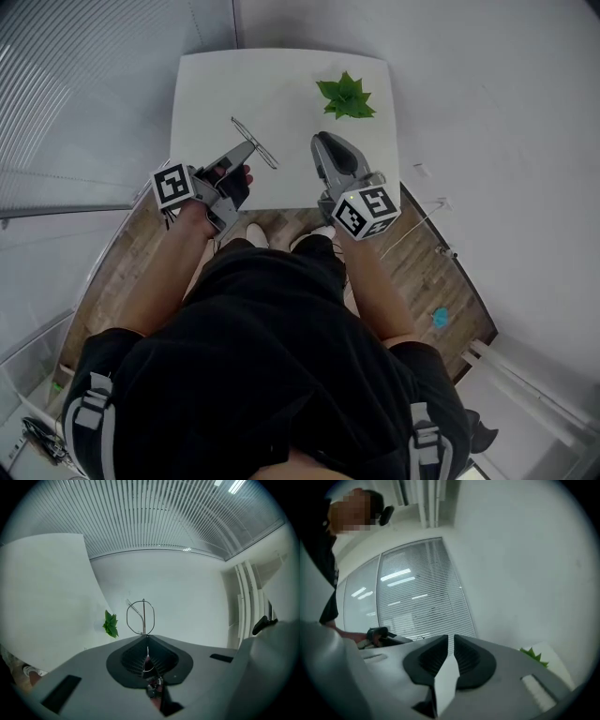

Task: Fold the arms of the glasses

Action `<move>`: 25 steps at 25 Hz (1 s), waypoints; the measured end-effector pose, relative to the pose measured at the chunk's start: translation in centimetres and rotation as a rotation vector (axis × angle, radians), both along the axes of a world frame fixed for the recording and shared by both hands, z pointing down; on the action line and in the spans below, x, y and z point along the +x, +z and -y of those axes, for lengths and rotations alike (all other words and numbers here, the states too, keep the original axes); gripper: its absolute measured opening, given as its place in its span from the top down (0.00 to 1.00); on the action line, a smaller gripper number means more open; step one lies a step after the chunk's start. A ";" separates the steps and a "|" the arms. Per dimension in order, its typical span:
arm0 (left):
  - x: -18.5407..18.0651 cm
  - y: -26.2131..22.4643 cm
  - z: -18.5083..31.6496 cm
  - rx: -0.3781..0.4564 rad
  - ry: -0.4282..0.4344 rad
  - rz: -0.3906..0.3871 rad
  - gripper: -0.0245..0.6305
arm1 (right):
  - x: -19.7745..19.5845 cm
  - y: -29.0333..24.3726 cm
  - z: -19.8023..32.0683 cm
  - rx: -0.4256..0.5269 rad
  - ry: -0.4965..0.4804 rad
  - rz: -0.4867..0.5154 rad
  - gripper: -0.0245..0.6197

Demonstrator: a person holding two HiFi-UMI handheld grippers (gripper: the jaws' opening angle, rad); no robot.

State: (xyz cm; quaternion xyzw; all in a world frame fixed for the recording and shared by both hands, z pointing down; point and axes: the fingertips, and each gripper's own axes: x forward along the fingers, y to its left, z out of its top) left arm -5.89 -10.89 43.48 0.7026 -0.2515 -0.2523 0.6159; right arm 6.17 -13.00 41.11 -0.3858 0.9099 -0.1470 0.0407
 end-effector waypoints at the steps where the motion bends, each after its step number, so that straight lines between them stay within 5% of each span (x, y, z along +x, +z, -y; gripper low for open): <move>1: 0.0 0.0 0.0 -0.001 0.004 -0.002 0.94 | -0.2 -0.4 0.0 0.047 0.008 -0.044 0.91; 8: 0.2 1.0 -0.1 -0.009 0.026 -0.007 0.94 | -2.1 -0.5 -0.6 0.208 0.007 -0.203 0.95; 25: 0.1 2.0 0.0 -0.020 0.013 -0.008 0.94 | -3.4 0.9 -1.3 0.204 -0.051 -0.205 0.95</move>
